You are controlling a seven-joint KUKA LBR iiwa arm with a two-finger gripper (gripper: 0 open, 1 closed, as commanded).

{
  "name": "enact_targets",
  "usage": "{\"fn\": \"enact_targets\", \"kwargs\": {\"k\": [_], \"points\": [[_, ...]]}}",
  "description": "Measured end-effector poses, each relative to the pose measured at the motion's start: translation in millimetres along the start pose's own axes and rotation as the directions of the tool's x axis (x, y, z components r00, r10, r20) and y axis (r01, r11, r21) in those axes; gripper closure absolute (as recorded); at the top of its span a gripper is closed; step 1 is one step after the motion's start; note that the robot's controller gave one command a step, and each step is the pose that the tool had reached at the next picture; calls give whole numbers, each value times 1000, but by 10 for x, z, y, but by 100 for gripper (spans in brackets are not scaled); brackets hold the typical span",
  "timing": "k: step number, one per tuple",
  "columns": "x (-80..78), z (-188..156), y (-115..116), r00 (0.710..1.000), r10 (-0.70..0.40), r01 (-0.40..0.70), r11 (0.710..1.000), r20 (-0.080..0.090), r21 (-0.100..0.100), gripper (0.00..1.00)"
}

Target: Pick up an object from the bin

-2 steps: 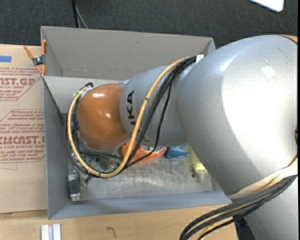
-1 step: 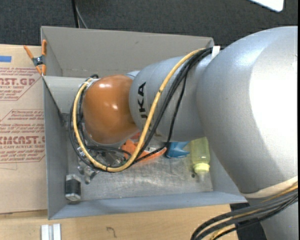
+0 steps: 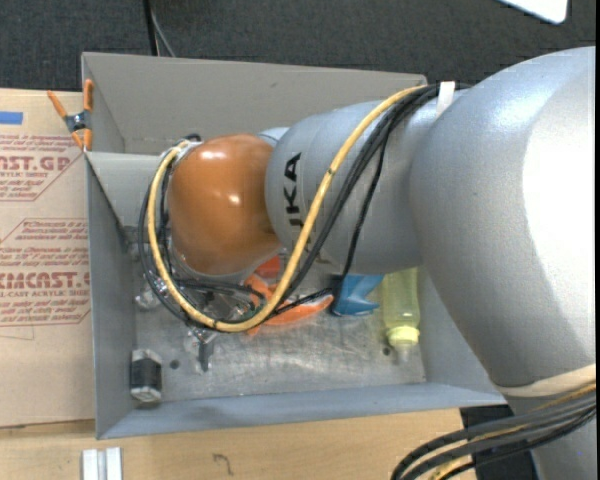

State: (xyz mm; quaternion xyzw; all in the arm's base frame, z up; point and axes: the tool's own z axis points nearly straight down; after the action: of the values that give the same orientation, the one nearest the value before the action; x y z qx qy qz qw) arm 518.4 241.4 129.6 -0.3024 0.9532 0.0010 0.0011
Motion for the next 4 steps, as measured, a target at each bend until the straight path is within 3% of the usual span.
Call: {"fn": "enact_targets", "kwargs": {"k": [1, 3, 4], "points": [[0, 0, 0, 1000, 0, 0, 1000, 0, 0, 0], [83, 55, 76, 990, -144, 144, 990, 0, 2, 0], [-164, -32, -57, 981, -194, 194, 981, -1, -1, 0]]}}
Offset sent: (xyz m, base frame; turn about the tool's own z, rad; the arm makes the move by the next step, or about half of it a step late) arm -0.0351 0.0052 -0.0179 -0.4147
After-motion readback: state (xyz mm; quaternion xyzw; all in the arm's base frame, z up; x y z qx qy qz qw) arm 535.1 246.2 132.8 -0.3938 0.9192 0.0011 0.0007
